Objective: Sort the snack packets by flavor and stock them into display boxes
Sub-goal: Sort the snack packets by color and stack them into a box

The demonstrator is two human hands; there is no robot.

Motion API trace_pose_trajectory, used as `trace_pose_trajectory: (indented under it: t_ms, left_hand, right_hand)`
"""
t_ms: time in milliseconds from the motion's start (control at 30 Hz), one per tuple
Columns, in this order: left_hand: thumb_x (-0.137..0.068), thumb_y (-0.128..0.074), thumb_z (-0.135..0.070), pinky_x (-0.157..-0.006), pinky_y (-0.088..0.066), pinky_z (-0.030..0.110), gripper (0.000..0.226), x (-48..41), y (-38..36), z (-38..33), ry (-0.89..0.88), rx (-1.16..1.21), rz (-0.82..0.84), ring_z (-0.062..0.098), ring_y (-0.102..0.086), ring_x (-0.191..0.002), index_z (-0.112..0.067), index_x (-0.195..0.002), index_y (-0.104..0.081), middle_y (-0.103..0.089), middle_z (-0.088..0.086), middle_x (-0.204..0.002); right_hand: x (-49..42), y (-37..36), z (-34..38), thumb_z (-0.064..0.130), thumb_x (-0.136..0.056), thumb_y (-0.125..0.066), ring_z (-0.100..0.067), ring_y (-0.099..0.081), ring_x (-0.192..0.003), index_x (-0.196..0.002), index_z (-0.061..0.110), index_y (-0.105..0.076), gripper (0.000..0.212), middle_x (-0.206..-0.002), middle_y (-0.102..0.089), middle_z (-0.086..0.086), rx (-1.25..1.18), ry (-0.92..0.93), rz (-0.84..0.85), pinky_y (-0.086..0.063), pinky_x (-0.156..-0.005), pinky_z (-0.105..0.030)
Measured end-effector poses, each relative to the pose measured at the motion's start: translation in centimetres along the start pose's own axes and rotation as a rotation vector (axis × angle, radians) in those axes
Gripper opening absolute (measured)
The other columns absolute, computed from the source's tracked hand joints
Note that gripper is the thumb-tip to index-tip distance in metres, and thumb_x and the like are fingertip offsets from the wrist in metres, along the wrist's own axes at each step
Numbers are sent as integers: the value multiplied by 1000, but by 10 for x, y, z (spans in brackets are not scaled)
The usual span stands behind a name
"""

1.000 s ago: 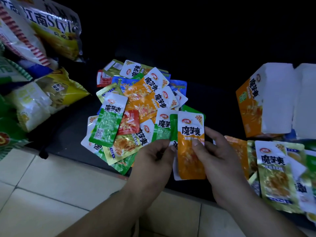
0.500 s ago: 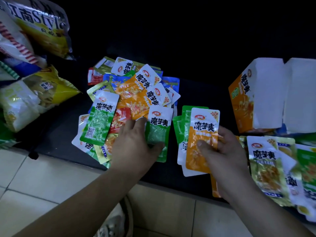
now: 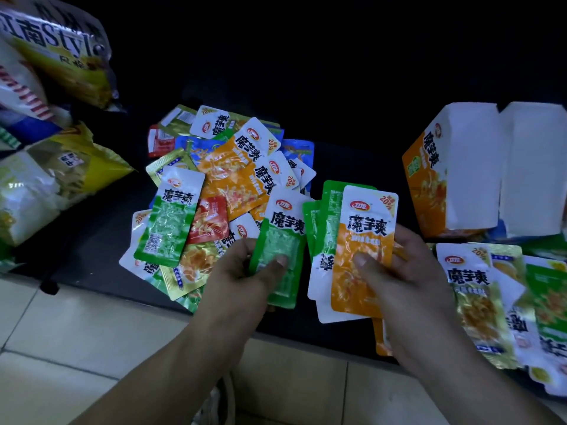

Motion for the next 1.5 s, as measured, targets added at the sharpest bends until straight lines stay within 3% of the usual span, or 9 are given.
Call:
trace_pose_trajectory:
  t_ms: [133, 600, 733, 833, 1000, 1100, 1267, 1433, 1500]
  left_hand:
    - [-99, -66, -19, -90, -57, 47, 10, 10, -24, 6, 44, 175, 128, 29, -73, -101, -18, -104, -75, -78, 8, -106]
    - [-95, -68, -19, -77, -61, 42, 10, 26, -63, 9, 16, 107, 260, 42, -70, -97, -15, -102, -73, -67, 25, -106]
    - [-73, -79, -43, -86, -54, 62, 35, 31, -64, 13, 22, 72, 211, 39, -65, -98, -25, -102, -74, -61, 31, -110]
    - [-74, -76, -39, -87, -53, 72, 23, 36, -64, 21, 26, 61, 178, 46, -68, -103, -28, -95, -76, -72, 20, -106]
    - [-94, -69, -11, -75, -59, 33, 7, 35, -64, 28, -16, 17, 152, 14, -75, -89, -15, -100, -70, -78, 1, -92]
    - [-92, -73, -5, -69, -58, 19, 18, 32, -73, 19, -59, 10, 164, 8, -75, -90, -16, -106, -69, -79, -4, -94]
    - [-91, -75, -2, -76, -61, 21, 30, 25, -98, 10, -101, -66, 259, 7, -75, -95, -19, -114, -66, -79, -8, -102]
    - [-86, -80, -24, -66, -57, 37, 25, 15, -87, 25, -265, -604, 202, 13, -66, -78, -40, -102, -68, -70, -7, -88]
    - [-83, -83, -34, -65, -54, 31, 36, 12, -79, 28, -291, -704, 185, 9, -62, -80, -46, -111, -64, -63, -8, -93]
  right_hand:
    - [7, -4, 2, 6, -96, -68, -7, -75, -89, -122, 34, -63, 39, -98, -79, 12, -8, -11, 70, -60, -77, -38]
    - [15, 62, 2, 16, -93, -74, -6, -75, -86, -114, 34, -63, 30, -99, -78, 14, 51, -43, -29, -60, -75, -37]
    - [22, 97, 4, 10, -93, -73, -18, -76, -87, -110, 30, -68, 26, -96, -79, 5, 44, -62, -141, -61, -76, -46]
    - [28, 110, 1, 9, -94, -72, -18, -76, -85, -113, 31, -68, 29, -95, -79, 4, 30, -75, -166, -58, -73, -40]
    - [27, 110, -5, 9, -96, -69, -28, -75, -93, -121, 29, -66, 32, -98, -79, 0, 41, -96, -170, -61, -84, -53]
    - [25, 111, 0, 7, -95, -70, -24, -76, -90, -122, 25, -66, 32, -95, -79, 1, 50, -79, -192, -62, -77, -44]
    - [25, 118, 0, 5, -96, -68, -16, -76, -82, -112, 28, -67, 28, -88, -79, 6, 37, -57, -208, -57, -70, -34]
    - [26, 128, -7, 2, -91, -73, -13, -76, -77, -106, 23, -66, 27, -85, -80, 2, 14, -79, -204, -54, -67, -32]
    - [26, 130, -11, 2, -89, -75, -11, -76, -76, -107, 20, -68, 27, -86, -80, 3, 16, -84, -197, -55, -70, -33]
Point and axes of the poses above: each hand's wrist, its own x-axis away from the middle knuckle, its own y-axis out of the back of the hand, z = x × y, the point moved 3 cm from there along -x, towards the middle knuckle
